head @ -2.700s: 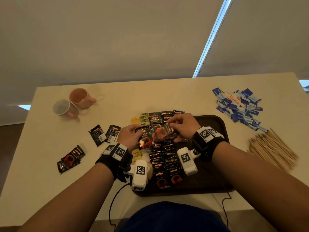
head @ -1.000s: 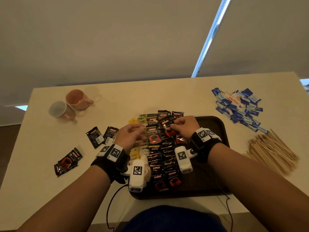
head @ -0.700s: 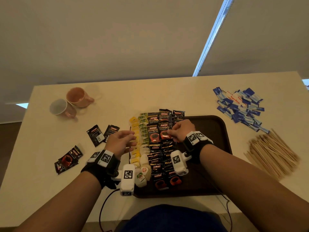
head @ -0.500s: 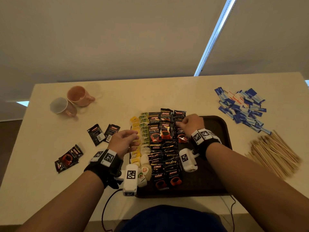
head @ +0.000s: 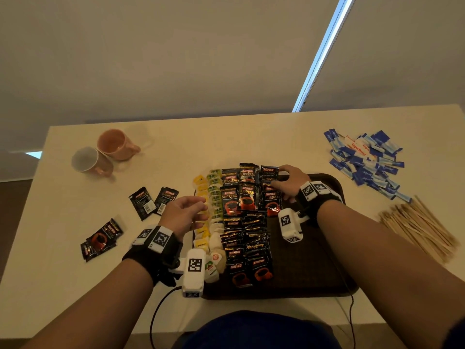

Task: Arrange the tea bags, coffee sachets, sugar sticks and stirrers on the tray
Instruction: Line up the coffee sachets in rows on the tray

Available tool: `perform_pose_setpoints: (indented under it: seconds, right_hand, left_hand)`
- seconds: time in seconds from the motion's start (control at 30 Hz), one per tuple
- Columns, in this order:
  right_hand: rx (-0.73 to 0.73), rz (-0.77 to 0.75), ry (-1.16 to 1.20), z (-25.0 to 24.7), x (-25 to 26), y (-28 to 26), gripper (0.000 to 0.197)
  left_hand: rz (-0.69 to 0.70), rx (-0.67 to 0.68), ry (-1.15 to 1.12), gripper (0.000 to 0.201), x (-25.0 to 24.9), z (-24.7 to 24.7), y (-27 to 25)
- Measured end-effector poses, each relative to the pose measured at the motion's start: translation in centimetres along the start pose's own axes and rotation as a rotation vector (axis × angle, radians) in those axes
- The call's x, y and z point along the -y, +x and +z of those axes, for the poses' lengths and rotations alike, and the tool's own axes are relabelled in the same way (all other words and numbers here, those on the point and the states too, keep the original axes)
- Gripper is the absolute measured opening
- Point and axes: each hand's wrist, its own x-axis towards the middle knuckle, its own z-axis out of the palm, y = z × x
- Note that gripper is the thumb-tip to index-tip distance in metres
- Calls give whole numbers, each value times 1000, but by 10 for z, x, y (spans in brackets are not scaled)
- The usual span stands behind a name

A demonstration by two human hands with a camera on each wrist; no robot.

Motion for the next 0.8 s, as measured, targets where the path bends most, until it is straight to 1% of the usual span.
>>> perform_pose_setpoints:
  seconds: [0.07,0.1,0.27,0.37,0.43,0.53,0.63,0.73,0.8]
  right_hand:
    - [34,-23,31,-1,-1,0,69]
    - [34,-27,51,-2,-3,0,68]
    - [-3,16,193,-2,-10,-2,45]
    - [-18,43,240,-5,-16,-4,47]
    - [-1,75,287,-9,-19,-9,45]
    - [27,82,284,-18,-24,-22,42]
    - [6,79,314,-23,-31,-31,44]
    - [-20,72,283,-26,-33,-37,46]
    - [-63,54,267,-29,-34,-43,44]
  left_hand:
    - [0,-3,5,11,0,0,0]
    - [-1,-3,9,11,0,1,0]
    - [1,0,19,12,-2,1,1]
    - [8,-2,27,11,-4,2,1]
    - [12,1,29,11,-4,3,0]
    - [19,11,42,11,-5,5,-2]
    - [27,25,51,11,-6,10,-3]
    - [35,42,51,10,-8,15,-6]
    - [50,47,55,11,-11,19,-9]
